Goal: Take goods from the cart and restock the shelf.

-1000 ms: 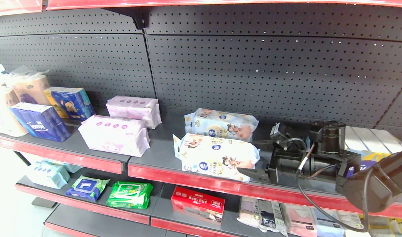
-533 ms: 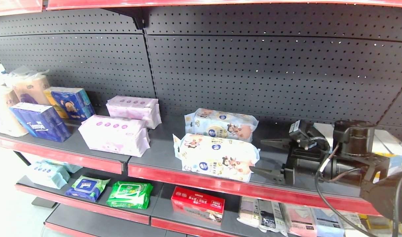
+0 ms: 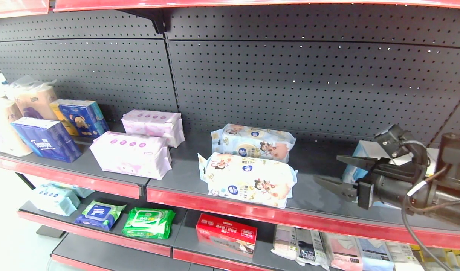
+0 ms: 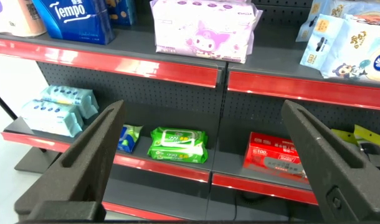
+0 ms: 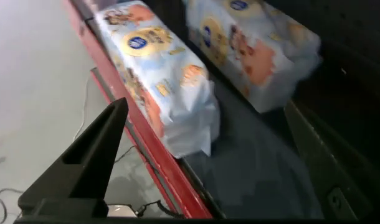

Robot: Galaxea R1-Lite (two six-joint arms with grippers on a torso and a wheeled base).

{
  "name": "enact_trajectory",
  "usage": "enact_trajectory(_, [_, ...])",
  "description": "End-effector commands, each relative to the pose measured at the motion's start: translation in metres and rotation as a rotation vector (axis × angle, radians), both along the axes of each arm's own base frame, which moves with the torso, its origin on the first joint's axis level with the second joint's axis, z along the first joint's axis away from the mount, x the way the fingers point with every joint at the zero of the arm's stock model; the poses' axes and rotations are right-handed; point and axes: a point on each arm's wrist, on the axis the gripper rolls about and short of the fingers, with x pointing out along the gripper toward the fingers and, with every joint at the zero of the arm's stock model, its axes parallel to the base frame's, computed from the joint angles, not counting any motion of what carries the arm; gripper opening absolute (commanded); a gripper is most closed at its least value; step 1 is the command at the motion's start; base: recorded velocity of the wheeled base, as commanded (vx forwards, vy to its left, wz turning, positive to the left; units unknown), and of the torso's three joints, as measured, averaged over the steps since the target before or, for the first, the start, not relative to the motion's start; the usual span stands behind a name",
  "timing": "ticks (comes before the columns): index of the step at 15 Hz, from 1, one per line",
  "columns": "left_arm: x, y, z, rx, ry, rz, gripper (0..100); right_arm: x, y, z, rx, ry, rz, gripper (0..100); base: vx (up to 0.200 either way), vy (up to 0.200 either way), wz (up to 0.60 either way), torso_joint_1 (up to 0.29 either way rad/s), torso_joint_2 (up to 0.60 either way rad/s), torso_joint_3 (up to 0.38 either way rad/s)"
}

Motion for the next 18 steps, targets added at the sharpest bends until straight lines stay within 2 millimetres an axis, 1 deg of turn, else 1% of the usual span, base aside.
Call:
enact_trajectory(1, [0.0,0.0,0.0,-0.001,0.0,0.001,100,-0.043,-0.023,0.033,-0.036,-0.019,-0.252,100,0.0,0.0,0.0,0.0,0.0,0.0])
enact_trajectory(2, [0.0,0.0,0.0,-0.001,0.0,0.001,100,-0.066,-0.035,0.043,-0.094,0.004,-0.415,100,0.0,0.0,0.0,0.0,0.0,0.0])
enact_trajectory(3, [0.0,0.0,0.0,-0.001,0.0,0.001,100,-0.079,-0.046,0.049,-0.15,0.015,-0.578,100,0.0,0.0,0.0,0.0,0.0,0.0])
enact_trajectory(4, [0.0,0.0,0.0,-0.001,0.0,0.001,100,-0.089,-0.055,0.05,-0.206,0.05,-0.7,100,0.0,0.0,0.0,0.0,0.0,0.0])
enact_trajectory(5, [0.0,0.0,0.0,-0.001,0.0,0.001,100,-0.104,-0.06,0.047,-0.194,0.06,-0.757,100,0.0,0.0,0.0,0.0,0.0,0.0])
enact_trajectory(6, [0.0,0.0,0.0,-0.001,0.0,0.001,100,-0.111,-0.062,0.045,-0.178,0.052,-0.769,100,0.0,0.0,0.0,0.0,0.0,0.0])
enact_trajectory(7, [0.0,0.0,0.0,-0.001,0.0,0.002,100,-0.125,-0.065,0.041,-0.175,0.029,-0.791,100,0.0,0.0,0.0,0.0,0.0,0.0])
enact_trajectory(9, [0.0,0.0,0.0,-0.001,0.0,0.001,100,-0.142,-0.072,0.029,-0.208,0.016,-0.856,100,0.0,0.0,0.0,0.0,0.0,0.0])
enact_trajectory(11, [0.0,0.0,0.0,-0.001,0.0,0.001,100,-0.148,-0.076,0.03,-0.195,-0.001,-0.892,100,0.0,0.0,0.0,0.0,0.0,0.0])
enact_trajectory(15, [0.0,0.0,0.0,-0.001,0.0,0.001,100,-0.149,-0.077,0.032,-0.17,-0.019,-0.89,100,0.0,0.0,0.0,0.0,0.0,0.0])
enact_trajectory(18, [0.0,0.0,0.0,-0.001,0.0,0.001,100,-0.152,-0.077,0.028,-0.176,-0.013,-0.897,100,0.0,0.0,0.0,0.0,0.0,0.0])
